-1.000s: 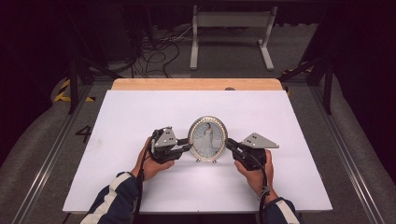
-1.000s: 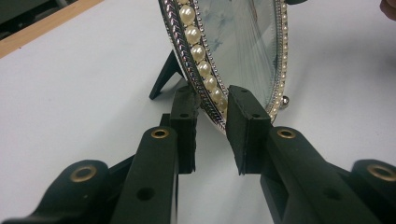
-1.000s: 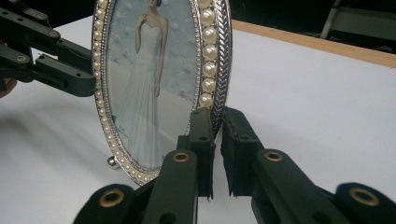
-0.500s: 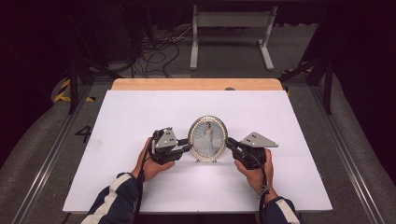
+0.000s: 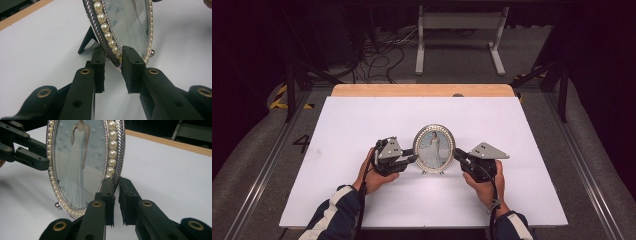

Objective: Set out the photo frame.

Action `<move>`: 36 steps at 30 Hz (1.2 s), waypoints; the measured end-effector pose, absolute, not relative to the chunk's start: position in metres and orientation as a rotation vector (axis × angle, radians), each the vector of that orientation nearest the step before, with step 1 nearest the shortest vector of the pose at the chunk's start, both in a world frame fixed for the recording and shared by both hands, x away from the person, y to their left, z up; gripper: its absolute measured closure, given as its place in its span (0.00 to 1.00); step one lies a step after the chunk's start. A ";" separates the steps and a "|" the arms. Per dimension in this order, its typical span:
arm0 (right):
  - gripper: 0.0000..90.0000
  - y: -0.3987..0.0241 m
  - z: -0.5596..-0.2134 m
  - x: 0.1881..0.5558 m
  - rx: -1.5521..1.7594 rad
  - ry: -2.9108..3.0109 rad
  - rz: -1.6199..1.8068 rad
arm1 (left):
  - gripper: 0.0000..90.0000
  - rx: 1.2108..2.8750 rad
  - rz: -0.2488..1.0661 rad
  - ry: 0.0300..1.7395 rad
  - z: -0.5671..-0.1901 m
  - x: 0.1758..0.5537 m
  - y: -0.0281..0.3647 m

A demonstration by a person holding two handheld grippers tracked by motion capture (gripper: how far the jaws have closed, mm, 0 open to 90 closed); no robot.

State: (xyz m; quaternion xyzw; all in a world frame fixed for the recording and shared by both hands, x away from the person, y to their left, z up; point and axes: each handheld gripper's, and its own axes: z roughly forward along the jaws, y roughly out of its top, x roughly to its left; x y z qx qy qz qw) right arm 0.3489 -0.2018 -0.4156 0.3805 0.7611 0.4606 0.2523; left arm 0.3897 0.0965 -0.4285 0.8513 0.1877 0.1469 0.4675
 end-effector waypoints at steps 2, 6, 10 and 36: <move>0.91 -0.202 -0.416 0.349 1.026 2.073 1.244 | 0.81 2.089 0.360 0.460 -0.429 0.390 0.096; 0.91 -0.201 -0.417 0.348 1.020 2.083 1.236 | 0.81 2.088 0.363 0.459 -0.429 0.389 0.096; 0.92 -0.201 -0.418 0.348 1.016 2.092 1.225 | 0.81 2.088 0.364 0.456 -0.429 0.389 0.096; 0.90 -0.199 -0.423 0.344 0.979 2.131 1.153 | 0.76 2.087 0.394 0.458 -0.426 0.386 0.099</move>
